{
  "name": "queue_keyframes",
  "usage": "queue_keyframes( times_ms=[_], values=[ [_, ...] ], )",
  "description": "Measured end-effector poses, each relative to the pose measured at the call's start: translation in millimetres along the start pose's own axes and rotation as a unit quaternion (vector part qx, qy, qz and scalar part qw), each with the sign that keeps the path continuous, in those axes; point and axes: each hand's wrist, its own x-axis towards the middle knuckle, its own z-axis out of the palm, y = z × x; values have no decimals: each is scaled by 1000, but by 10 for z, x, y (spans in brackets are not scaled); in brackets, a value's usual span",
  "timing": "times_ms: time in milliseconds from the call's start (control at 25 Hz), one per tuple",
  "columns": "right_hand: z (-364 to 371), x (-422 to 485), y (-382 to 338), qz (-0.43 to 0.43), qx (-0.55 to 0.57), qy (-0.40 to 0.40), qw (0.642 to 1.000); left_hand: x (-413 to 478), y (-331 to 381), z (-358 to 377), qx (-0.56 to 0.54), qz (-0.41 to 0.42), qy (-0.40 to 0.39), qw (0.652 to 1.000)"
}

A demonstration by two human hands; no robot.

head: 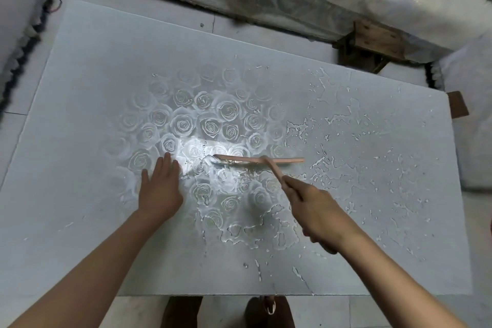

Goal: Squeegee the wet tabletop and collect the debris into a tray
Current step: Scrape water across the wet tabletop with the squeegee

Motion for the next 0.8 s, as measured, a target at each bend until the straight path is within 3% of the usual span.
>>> queue_keyframes(
  times_ms=[280, 520, 800],
  values=[
    [-195, -99, 203, -70, -67, -72, 993, -664, 373, 83, -35, -93, -20, 995],
    [-240, -403, 169, -217, -180, -106, 954, -1628, 882, 218, -106, -211, -33, 971],
    [155, -1177, -292, -328, -249, -165, 896, -2840, 758, 472, -214, -314, 82, 921]
  ],
)
